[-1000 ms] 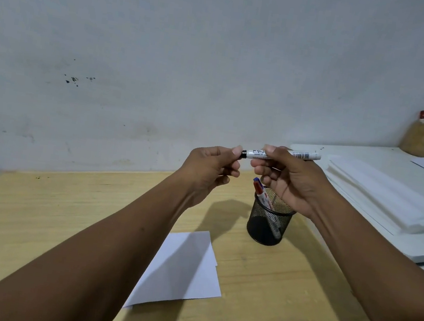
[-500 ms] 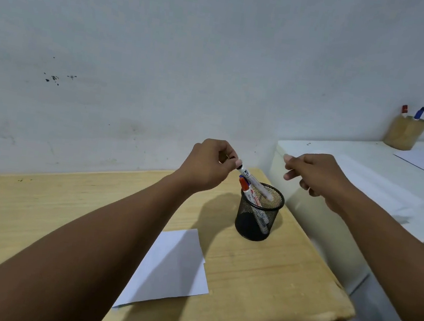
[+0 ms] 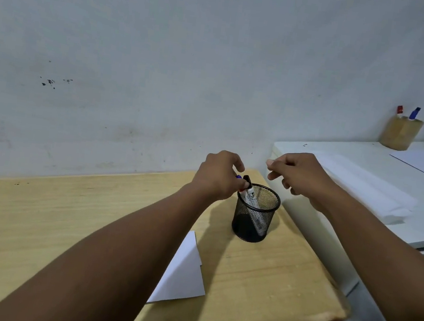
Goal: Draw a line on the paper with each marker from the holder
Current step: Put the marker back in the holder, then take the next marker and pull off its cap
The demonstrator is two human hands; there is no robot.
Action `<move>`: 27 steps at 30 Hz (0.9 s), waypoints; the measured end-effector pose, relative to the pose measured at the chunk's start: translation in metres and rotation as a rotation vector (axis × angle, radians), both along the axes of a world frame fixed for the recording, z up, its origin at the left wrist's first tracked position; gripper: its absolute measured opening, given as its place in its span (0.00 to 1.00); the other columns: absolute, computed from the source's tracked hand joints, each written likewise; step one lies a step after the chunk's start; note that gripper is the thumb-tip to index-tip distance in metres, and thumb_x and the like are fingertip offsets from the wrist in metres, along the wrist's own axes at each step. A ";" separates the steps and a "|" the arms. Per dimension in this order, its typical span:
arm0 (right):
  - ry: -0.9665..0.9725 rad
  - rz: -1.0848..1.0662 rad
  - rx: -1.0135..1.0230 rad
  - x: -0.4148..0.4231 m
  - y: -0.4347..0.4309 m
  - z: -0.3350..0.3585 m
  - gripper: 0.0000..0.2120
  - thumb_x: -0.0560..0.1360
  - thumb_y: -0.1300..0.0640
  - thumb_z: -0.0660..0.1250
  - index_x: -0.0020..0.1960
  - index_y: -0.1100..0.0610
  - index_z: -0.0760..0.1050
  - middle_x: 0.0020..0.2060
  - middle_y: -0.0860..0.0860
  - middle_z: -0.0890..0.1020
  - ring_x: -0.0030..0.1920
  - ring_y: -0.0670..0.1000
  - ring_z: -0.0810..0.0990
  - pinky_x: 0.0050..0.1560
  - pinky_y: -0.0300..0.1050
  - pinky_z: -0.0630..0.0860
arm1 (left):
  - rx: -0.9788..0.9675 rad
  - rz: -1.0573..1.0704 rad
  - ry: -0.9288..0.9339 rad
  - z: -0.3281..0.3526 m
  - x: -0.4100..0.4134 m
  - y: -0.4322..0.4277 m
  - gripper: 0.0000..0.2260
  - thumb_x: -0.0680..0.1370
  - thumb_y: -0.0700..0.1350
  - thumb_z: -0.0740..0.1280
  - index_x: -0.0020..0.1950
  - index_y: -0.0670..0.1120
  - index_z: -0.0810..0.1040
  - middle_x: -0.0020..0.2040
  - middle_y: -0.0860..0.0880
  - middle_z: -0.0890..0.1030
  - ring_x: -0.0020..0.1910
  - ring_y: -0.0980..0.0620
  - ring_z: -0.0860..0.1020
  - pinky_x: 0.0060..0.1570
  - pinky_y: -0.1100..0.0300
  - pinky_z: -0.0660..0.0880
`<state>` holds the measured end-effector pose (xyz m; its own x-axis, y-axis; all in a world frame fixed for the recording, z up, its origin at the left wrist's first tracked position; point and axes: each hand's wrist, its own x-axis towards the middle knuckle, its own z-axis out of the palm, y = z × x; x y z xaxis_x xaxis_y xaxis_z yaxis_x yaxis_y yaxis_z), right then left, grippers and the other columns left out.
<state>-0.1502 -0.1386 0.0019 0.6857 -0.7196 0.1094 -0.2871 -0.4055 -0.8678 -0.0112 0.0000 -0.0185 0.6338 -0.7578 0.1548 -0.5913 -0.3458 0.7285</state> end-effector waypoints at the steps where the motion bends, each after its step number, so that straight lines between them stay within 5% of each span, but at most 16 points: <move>1: -0.001 0.004 0.001 0.001 0.000 0.000 0.11 0.77 0.48 0.71 0.44 0.56 0.82 0.42 0.52 0.89 0.33 0.50 0.74 0.33 0.43 0.69 | -0.005 0.024 0.040 0.000 -0.001 0.000 0.15 0.67 0.47 0.80 0.49 0.51 0.79 0.52 0.41 0.84 0.46 0.41 0.85 0.47 0.49 0.83; 7: -0.030 0.026 -0.040 0.010 0.007 0.008 0.10 0.77 0.49 0.71 0.44 0.56 0.83 0.43 0.51 0.89 0.34 0.48 0.75 0.35 0.42 0.70 | -0.117 0.092 0.197 0.017 0.009 0.007 0.16 0.69 0.40 0.81 0.53 0.41 0.80 0.50 0.37 0.84 0.34 0.47 0.85 0.37 0.53 0.84; 15: 0.015 0.326 -0.218 0.052 0.062 0.020 0.13 0.72 0.41 0.74 0.48 0.49 0.84 0.48 0.45 0.87 0.53 0.47 0.83 0.56 0.49 0.76 | -0.328 0.068 0.364 0.058 0.044 0.074 0.10 0.77 0.43 0.75 0.43 0.37 0.83 0.40 0.42 0.86 0.36 0.48 0.85 0.46 0.53 0.85; 17: 0.030 0.410 -0.189 0.069 0.081 0.018 0.13 0.71 0.41 0.74 0.49 0.49 0.83 0.45 0.49 0.89 0.48 0.50 0.86 0.54 0.54 0.79 | -0.389 0.068 0.447 0.061 0.057 0.100 0.10 0.77 0.43 0.74 0.42 0.37 0.81 0.39 0.41 0.85 0.37 0.46 0.84 0.44 0.55 0.84; 20: 0.029 0.524 -0.128 0.091 0.111 0.018 0.09 0.76 0.50 0.73 0.52 0.54 0.82 0.42 0.53 0.89 0.36 0.47 0.85 0.43 0.47 0.80 | -0.426 0.073 0.550 0.055 0.076 0.143 0.12 0.77 0.45 0.74 0.46 0.35 0.81 0.42 0.40 0.85 0.39 0.44 0.84 0.44 0.56 0.82; 27: 0.048 0.701 0.325 0.126 0.173 0.001 0.16 0.80 0.53 0.70 0.61 0.63 0.79 0.43 0.58 0.86 0.34 0.53 0.81 0.35 0.45 0.73 | -0.384 0.149 0.623 0.019 0.099 0.235 0.10 0.79 0.44 0.72 0.50 0.37 0.81 0.36 0.45 0.82 0.36 0.47 0.84 0.39 0.59 0.82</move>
<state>-0.0244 0.0346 0.0033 0.9915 -0.1066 -0.0743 -0.0977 -0.2337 -0.9674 0.0876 0.2348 0.0002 0.7823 -0.6222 -0.0301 0.0039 -0.0435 0.9990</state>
